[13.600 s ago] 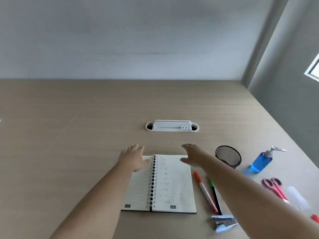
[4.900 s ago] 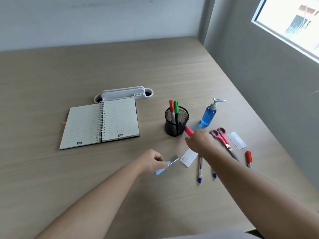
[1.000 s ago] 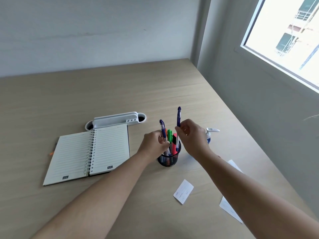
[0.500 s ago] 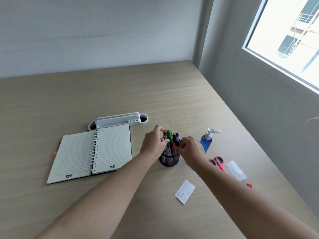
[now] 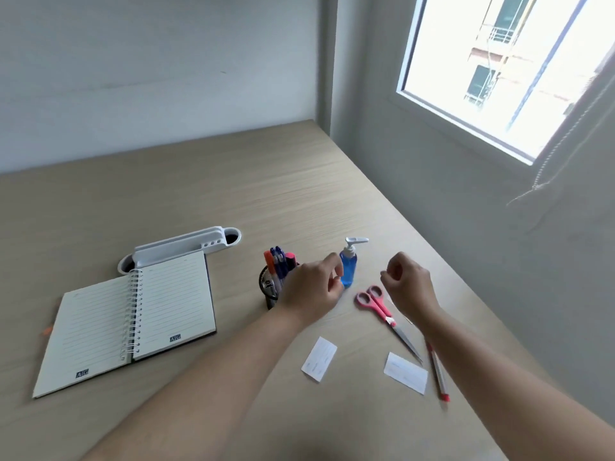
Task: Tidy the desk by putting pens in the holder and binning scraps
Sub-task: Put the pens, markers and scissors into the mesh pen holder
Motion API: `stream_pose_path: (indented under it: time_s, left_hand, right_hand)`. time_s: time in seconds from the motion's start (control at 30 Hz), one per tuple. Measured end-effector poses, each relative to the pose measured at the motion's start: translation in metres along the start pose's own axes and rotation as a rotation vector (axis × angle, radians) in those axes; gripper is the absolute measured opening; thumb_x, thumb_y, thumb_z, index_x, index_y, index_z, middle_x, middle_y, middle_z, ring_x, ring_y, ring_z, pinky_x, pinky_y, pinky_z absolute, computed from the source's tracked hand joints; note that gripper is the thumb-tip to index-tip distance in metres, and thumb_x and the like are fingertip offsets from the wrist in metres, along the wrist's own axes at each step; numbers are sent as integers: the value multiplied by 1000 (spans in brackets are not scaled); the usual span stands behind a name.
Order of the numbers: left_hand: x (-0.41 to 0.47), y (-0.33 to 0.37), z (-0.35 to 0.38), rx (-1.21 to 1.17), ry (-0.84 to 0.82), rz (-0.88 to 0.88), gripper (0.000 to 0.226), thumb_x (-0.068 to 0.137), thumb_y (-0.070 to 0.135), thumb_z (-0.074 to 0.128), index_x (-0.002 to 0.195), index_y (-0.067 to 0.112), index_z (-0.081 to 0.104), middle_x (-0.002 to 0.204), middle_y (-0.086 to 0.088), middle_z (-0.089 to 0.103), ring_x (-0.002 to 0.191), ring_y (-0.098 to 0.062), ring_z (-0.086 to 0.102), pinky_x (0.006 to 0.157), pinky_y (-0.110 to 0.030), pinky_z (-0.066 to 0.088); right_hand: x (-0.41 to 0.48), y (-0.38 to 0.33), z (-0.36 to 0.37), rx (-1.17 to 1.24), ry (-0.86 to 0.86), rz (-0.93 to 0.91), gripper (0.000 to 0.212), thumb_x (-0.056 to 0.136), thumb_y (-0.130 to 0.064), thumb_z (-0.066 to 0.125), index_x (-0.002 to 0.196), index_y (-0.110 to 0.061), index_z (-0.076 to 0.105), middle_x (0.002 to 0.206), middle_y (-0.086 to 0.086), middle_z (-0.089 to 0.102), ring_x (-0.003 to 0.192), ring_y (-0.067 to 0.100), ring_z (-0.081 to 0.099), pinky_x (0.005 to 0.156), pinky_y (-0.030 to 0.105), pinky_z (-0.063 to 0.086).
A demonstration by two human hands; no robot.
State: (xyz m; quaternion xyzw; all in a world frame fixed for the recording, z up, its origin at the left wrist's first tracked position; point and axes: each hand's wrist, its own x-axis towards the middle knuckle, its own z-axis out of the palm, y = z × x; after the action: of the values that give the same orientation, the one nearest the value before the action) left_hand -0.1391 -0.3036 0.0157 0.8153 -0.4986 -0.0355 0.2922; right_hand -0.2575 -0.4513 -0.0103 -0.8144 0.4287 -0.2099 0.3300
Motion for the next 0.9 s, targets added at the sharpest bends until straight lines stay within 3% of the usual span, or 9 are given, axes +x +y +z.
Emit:
stream_pose_path:
  time_s: [0.17, 0.3, 0.4, 0.6, 0.9]
  left_hand:
    - [15, 24, 58, 123, -303, -13, 21, 87, 22, 50, 106, 16, 56, 94, -6, 68, 84, -29, 64, 71, -34, 50]
    - [28, 31, 101, 302, -479, -82, 33, 89, 21, 49, 122, 14, 49, 125, -5, 52, 109, -31, 58, 81, -38, 48]
    - [36, 22, 118, 318, -476, -247, 33, 94, 25, 45, 124, 10, 48, 130, -10, 46, 114, -34, 55, 86, -40, 46]
    - [44, 11, 136, 253, -385, -480, 31, 93, 32, 52, 110, 6, 53, 119, -15, 58, 110, -34, 58, 85, -41, 48]
    - [51, 16, 143, 199, -298, -668, 22, 86, 14, 61, 102, -1, 61, 109, -21, 67, 101, -36, 64, 80, -38, 52]
  right_hand:
    - [-10, 61, -36, -121, -86, 192, 9, 82, -20, 60, 84, -12, 58, 76, 3, 61, 72, 22, 54, 53, 28, 36]
    - [-21, 101, -41, -262, -274, 285, 19, 81, -34, 62, 79, -16, 57, 84, 2, 61, 76, 18, 54, 54, 27, 36]
    - [-25, 114, -38, -312, -358, 317, 24, 82, -37, 63, 79, -16, 53, 82, 1, 56, 74, 19, 50, 51, 27, 32]
    - [-26, 121, -35, -374, -418, 307, 23, 80, -35, 60, 78, -13, 50, 82, 5, 54, 72, 22, 48, 49, 27, 28]
    - [-15, 124, -44, -242, -356, 281, 27, 78, -20, 52, 57, -14, 36, 61, 3, 40, 53, 17, 31, 48, 28, 25]
